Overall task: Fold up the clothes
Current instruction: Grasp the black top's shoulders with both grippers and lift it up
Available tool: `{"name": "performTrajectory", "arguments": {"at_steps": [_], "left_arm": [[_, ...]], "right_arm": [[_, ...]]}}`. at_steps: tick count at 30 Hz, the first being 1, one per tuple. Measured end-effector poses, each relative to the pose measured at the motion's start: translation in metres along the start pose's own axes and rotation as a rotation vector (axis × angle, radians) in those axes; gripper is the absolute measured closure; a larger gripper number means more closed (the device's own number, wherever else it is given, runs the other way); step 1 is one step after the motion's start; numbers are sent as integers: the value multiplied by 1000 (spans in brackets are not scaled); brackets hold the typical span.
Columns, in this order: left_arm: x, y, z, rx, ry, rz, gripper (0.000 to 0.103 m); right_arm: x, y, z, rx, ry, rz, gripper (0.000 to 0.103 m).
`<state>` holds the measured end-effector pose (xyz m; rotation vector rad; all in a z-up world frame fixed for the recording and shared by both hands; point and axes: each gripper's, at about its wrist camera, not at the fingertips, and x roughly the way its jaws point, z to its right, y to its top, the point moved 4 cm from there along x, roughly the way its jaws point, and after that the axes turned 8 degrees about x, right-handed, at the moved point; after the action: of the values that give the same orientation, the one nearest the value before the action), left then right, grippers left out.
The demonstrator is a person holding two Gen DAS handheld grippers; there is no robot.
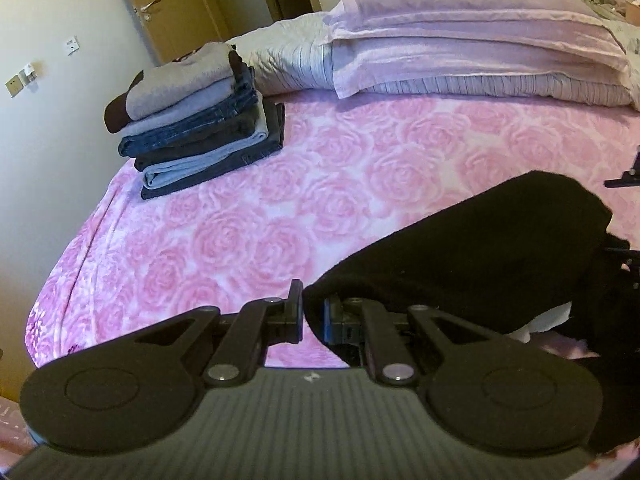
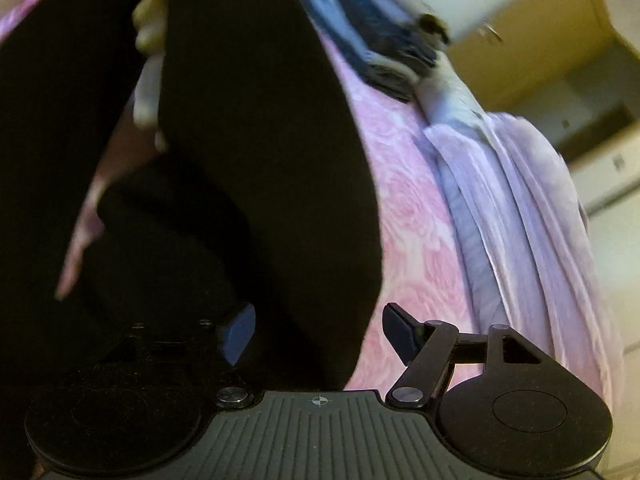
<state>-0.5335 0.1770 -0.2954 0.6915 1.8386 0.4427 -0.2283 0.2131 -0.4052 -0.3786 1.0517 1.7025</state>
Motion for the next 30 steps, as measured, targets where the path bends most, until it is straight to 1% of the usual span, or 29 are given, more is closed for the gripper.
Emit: {"name": "performTrajectory", "arguments": {"at_steps": [1, 2, 3, 4, 6, 7, 9, 12, 15, 16, 19, 22, 24, 26, 30], "left_arm": [[2, -2, 0, 5, -3, 2, 94], [5, -2, -1, 10, -6, 3, 94], [6, -3, -2, 15, -9, 5, 94], [8, -3, -4, 20, -11, 7, 94], [7, 0, -9, 19, -16, 19, 94], [4, 4, -14, 15, -27, 38, 94], [-2, 14, -20, 23, -40, 80, 94], [-24, 44, -32, 37, -88, 195, 94], [-55, 81, -42, 44, -139, 319, 94], [-68, 95, -46, 50, -157, 366, 94], [-119, 136, -60, 76, -189, 517, 94], [-169, 157, -72, 88, -198, 636, 94], [-196, 161, -76, 99, -186, 688, 94], [-226, 160, -75, 120, -158, 736, 94], [-274, 142, -72, 136, -125, 799, 94]], "right_arm": [[3, 0, -3, -20, -3, 11, 44], [7, -2, -2, -29, -2, 28, 67], [7, 0, -2, -29, 5, 36, 97], [6, 4, 0, -15, 9, 40, 98], [-7, 13, 12, 65, -8, 69, 100], [-19, 18, 23, 129, -41, 86, 100], [-45, 26, 48, 262, -106, 90, 101], [-101, 37, 92, 457, -246, 117, 101], [-167, 47, 131, 613, -381, 161, 101], [-189, 51, 139, 640, -428, 180, 101], [-263, 68, 159, 694, -577, 246, 101], [-327, 80, 171, 718, -685, 322, 101], [-364, 86, 170, 703, -731, 359, 101], [-398, 88, 163, 682, -765, 386, 101], [-449, 81, 143, 659, -805, 427, 101]]}}
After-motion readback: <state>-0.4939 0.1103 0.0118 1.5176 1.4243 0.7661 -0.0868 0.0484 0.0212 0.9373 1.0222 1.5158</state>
